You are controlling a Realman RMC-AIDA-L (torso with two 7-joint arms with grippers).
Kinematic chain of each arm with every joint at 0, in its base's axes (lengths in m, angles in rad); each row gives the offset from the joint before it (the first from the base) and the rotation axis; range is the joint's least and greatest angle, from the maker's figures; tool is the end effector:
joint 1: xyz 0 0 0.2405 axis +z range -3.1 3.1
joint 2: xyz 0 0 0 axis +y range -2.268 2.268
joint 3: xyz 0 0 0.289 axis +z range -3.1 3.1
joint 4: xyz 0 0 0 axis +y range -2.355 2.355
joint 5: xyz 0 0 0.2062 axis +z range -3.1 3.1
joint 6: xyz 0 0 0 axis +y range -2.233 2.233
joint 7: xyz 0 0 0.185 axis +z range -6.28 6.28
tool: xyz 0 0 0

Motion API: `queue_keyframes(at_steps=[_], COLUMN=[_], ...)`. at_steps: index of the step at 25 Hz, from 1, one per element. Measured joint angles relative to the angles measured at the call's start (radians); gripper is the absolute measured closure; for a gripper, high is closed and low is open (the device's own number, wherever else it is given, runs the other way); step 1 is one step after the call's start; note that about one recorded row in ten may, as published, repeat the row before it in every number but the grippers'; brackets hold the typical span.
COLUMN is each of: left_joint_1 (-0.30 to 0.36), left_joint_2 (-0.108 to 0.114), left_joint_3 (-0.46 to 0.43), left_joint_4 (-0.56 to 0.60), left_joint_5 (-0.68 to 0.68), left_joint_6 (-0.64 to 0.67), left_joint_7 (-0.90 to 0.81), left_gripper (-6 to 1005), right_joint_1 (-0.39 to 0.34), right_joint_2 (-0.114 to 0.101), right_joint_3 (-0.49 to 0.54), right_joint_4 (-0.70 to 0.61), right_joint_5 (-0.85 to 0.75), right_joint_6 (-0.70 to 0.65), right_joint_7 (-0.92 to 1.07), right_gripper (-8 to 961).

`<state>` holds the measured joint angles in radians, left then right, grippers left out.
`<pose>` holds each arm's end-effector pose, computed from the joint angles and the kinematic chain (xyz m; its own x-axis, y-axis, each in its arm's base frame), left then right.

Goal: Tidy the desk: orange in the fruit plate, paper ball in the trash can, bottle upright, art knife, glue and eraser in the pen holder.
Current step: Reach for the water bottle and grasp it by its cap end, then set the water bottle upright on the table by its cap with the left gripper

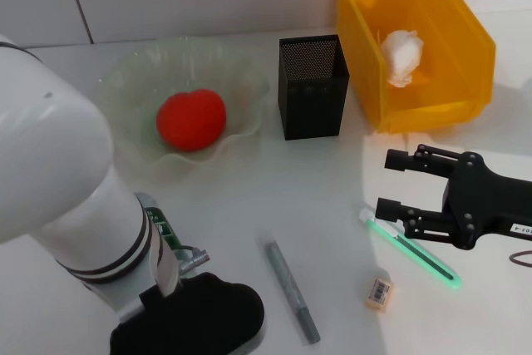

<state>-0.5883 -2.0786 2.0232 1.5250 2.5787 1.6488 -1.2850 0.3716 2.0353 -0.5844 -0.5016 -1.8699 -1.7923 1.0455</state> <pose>-0.1931 0.2765 -0.1279 0.3182 -0.9098 -0.2665 -0.7138 -0.4149 0.5642 0.2959 0.2892 -0.0259 0.7047 -0.1661 -0.6898 -0.3862 -0.9054 -0.1765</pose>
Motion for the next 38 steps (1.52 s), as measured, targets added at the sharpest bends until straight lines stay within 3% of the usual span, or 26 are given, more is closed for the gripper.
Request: queue_keyframes(at_steps=[11,16,26,31,38], left_joint_1=[-0.011,-0.005,0.012,0.015,0.007], left_joint_2=[0.000,0.000,0.001,0.005,0.008], left_joint_3=[0.012,0.012,-0.024,-0.092,-0.271], left_joint_4=[0.004,0.015,0.079,0.110,0.136], left_joint_5=[0.007,-0.001,-0.069,-0.128,-0.221], left_joint_6=[0.016,0.011,0.038,0.057,0.089], left_joint_7=[-0.001,0.017,0.051,0.057,0.068], left_gripper=[284,522,567,567,567], right_joint_1=[0.010,0.007,-0.003,-0.008,-0.013], right_joint_2=[0.000,0.002,0.004,0.004,0.011], right_joint_3=[0.000,0.001,0.008,0.008,0.011], right_joint_4=[0.000,0.000,0.000,0.000,-0.002], right_joint_5=[0.000,0.000,0.002,0.007,0.014], right_joint_6=[0.001,0.001,-0.002,-0.012,-0.024], right_joint_7=[0.000,-0.004,-0.010,-0.016,-0.027], right_gripper=[215,215,215,215,215])
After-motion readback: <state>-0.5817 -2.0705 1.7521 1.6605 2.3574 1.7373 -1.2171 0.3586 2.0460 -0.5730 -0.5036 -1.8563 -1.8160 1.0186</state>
